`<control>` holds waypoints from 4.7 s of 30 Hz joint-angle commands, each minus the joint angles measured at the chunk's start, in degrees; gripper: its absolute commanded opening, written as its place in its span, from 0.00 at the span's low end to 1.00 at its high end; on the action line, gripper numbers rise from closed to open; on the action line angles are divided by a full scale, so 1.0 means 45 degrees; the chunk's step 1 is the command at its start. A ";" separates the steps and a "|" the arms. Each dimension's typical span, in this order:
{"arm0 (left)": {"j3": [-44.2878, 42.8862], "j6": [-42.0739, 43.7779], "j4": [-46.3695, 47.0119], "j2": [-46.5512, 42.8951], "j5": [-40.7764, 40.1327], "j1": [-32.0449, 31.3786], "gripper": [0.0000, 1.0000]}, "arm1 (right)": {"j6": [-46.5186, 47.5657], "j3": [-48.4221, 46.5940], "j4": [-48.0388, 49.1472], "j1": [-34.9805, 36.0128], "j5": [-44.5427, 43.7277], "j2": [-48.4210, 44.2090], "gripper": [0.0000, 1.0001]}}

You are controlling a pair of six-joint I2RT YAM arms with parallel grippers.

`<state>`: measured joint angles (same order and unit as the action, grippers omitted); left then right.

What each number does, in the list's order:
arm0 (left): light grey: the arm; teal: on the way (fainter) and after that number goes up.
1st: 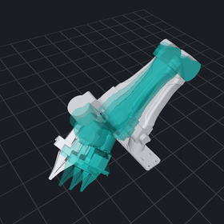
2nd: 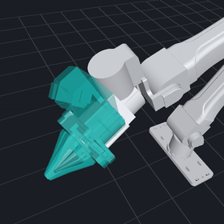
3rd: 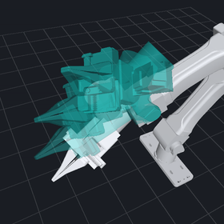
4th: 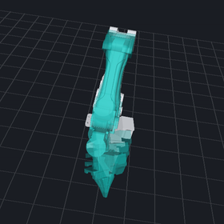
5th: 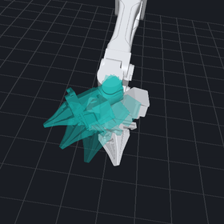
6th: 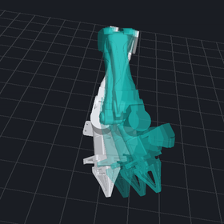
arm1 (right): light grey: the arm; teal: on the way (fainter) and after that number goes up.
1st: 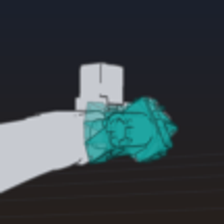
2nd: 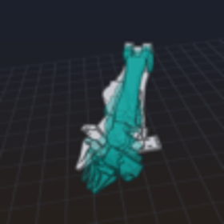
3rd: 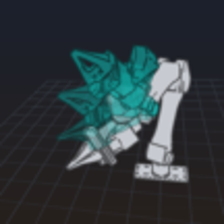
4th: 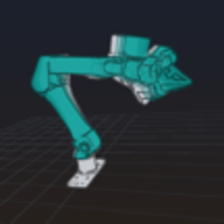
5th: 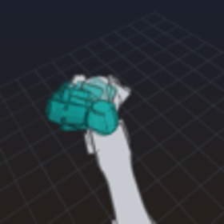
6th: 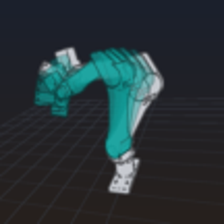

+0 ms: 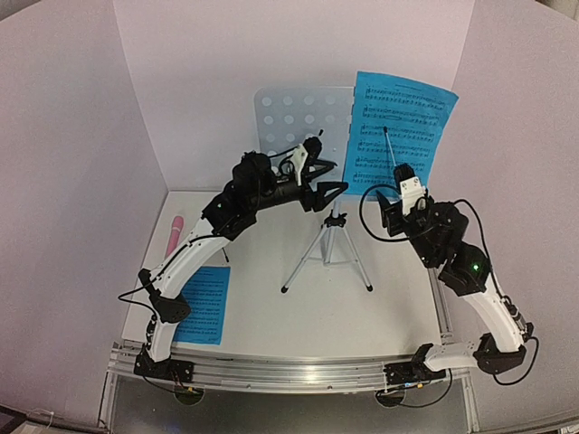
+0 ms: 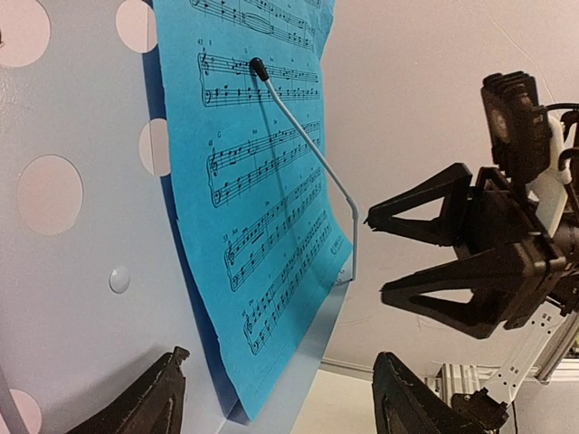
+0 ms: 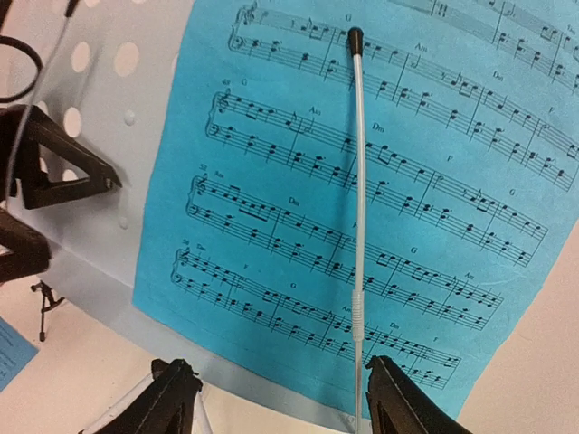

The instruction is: Pack up the instrument practice props

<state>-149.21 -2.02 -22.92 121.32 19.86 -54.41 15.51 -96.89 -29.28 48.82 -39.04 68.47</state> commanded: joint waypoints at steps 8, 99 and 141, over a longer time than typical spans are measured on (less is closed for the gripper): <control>0.0232 0.1411 0.0641 -0.0190 0.0337 -0.0336 0.70 | -0.0183 -0.0284 0.0373 -0.0022 0.1409 -0.1150 0.68; 0.3766 0.9007 -0.5074 -0.6997 -0.6158 -0.1365 0.84 | -0.1583 0.8258 1.3764 0.2078 -0.1220 0.3175 0.65; 0.6201 0.8775 -0.4324 -0.8650 -0.7745 -0.1227 0.88 | -0.2016 0.6852 1.7748 0.0328 -0.1501 0.6344 0.27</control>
<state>-122.05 36.58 -44.88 84.93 -13.78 -60.16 6.30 -62.26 45.96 50.04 -42.93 94.84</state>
